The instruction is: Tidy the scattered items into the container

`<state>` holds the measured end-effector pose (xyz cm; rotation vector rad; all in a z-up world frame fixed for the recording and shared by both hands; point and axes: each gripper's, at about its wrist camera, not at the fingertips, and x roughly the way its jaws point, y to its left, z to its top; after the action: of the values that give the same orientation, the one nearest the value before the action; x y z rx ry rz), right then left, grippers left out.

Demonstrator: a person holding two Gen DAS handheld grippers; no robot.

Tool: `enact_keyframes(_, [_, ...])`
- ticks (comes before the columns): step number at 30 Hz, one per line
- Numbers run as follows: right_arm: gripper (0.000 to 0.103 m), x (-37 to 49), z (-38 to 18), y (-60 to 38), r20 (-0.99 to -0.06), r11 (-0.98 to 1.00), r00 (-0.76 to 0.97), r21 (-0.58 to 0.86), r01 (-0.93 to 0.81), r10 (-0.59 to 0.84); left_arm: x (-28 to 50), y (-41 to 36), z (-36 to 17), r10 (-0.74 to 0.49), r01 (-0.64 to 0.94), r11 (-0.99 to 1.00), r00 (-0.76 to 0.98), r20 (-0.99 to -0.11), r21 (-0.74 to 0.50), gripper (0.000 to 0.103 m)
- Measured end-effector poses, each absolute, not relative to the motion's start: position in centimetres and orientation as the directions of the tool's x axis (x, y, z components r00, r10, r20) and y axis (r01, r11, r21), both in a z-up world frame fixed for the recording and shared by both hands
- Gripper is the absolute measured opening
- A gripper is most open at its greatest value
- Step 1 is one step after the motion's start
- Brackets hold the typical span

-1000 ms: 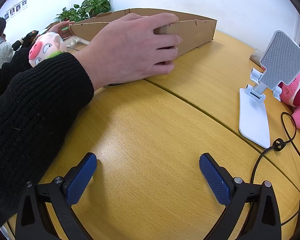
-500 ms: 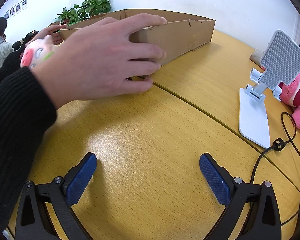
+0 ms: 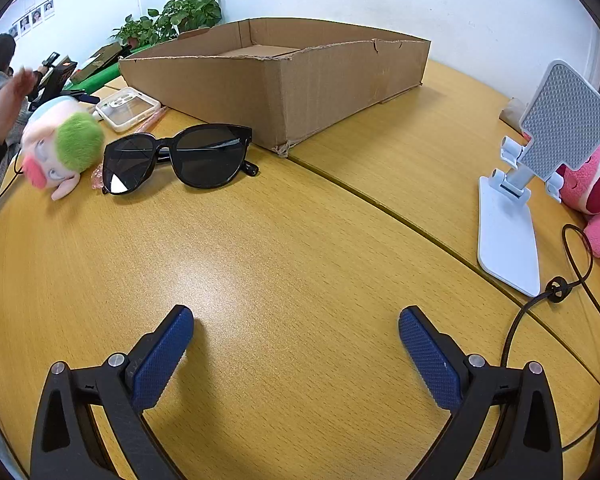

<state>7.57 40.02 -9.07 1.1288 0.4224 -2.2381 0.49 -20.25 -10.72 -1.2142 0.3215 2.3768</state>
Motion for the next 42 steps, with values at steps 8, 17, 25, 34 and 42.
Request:
enact_keyframes(8, [0.103, 7.5, -9.1, 39.8, -0.808, -0.797, -0.479, -0.017, 0.603, -0.345, 0.5, -20.2, -10.8, 0.27, -0.473, -0.881, -0.52, -0.81, 0.01, 0.103])
enact_keyframes(17, [0.103, 8.2, -9.3, 37.0, -0.807, -0.955, -0.569, -0.023, 0.297, -0.158, 5.5, -18.5, -11.2, 0.116, -0.206, -0.978, -0.577, -0.808, 0.007, 0.103])
enact_keyframes(25, [0.103, 10.5, -9.0, 31.5, -0.807, -0.951, -0.567, -0.022, 0.308, -0.165, 6.0, -15.6, -10.9, 0.078, -0.132, -0.991, -0.585, -0.808, 0.0, 0.103])
enact_keyframes(34, [0.103, 10.9, -9.1, 30.3, -0.807, -0.954, -0.567, -0.019, 0.3, -0.163, 9.5, -14.3, -3.3, 0.344, -0.209, -0.939, -0.617, -0.708, -0.275, 0.102])
enact_keyframes(42, [0.103, 10.8, -9.3, 30.2, -0.807, -0.953, -0.568, -0.018, 0.303, -0.165, 10.3, -4.4, -2.6, 0.522, -0.424, -0.842, -0.486, -0.701, -0.334, 0.102])
